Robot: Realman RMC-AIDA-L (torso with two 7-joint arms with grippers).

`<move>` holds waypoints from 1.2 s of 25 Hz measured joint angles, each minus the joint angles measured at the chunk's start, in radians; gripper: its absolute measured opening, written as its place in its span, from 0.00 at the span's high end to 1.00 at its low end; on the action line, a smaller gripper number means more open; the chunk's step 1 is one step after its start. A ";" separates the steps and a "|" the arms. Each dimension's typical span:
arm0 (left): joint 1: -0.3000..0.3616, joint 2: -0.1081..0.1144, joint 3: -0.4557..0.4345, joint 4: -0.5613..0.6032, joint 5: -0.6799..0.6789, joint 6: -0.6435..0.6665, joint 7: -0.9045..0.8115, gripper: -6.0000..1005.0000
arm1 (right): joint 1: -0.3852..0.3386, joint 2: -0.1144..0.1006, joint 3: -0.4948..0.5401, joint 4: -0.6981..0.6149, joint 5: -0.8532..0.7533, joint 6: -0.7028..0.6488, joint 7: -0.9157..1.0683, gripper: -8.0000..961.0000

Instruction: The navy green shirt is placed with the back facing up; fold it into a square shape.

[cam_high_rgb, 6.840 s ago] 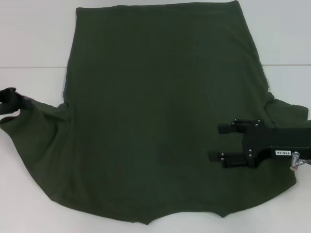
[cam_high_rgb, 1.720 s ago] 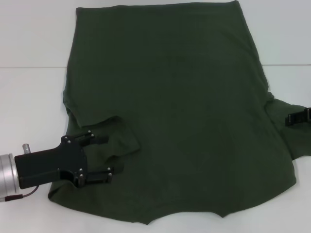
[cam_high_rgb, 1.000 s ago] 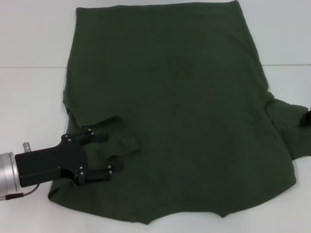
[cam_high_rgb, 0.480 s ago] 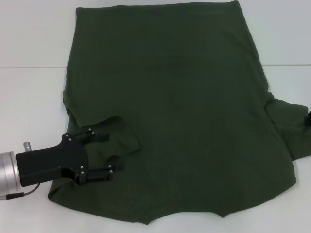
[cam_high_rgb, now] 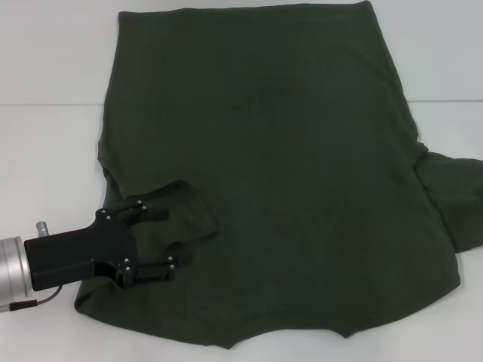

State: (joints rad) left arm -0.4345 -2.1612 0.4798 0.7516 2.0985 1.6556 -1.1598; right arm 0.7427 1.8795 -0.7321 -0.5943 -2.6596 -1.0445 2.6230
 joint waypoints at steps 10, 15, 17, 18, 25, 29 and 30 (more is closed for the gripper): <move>-0.001 0.004 -0.001 0.001 0.001 -0.002 0.000 0.14 | -0.033 -0.023 0.110 -0.075 0.013 -0.045 -0.016 0.97; -0.002 0.005 -0.001 0.003 0.003 -0.002 0.000 0.14 | -0.023 -0.028 0.115 -0.116 0.054 -0.083 -0.026 0.97; -0.004 0.006 -0.001 0.002 0.004 -0.002 0.000 0.14 | -0.006 -0.027 0.108 -0.119 0.058 -0.091 -0.028 0.97; -0.004 0.006 -0.001 0.002 0.005 -0.002 0.000 0.14 | 0.004 -0.025 0.105 -0.119 0.058 -0.094 -0.030 0.97; -0.004 0.006 -0.001 0.002 0.007 -0.002 0.000 0.14 | 0.085 0.004 0.061 -0.117 0.059 -0.100 -0.040 0.97; -0.004 0.006 -0.001 0.003 0.008 -0.002 -0.001 0.14 | 0.134 0.035 0.013 -0.113 0.060 -0.103 -0.040 0.97; -0.004 0.006 -0.001 0.004 0.008 -0.002 -0.002 0.14 | 0.144 0.042 0.003 -0.112 0.060 -0.104 -0.040 0.97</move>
State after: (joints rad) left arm -0.4387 -2.1552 0.4786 0.7553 2.1066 1.6537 -1.1614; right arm 0.8869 1.9212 -0.7293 -0.7064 -2.6000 -1.1487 2.5832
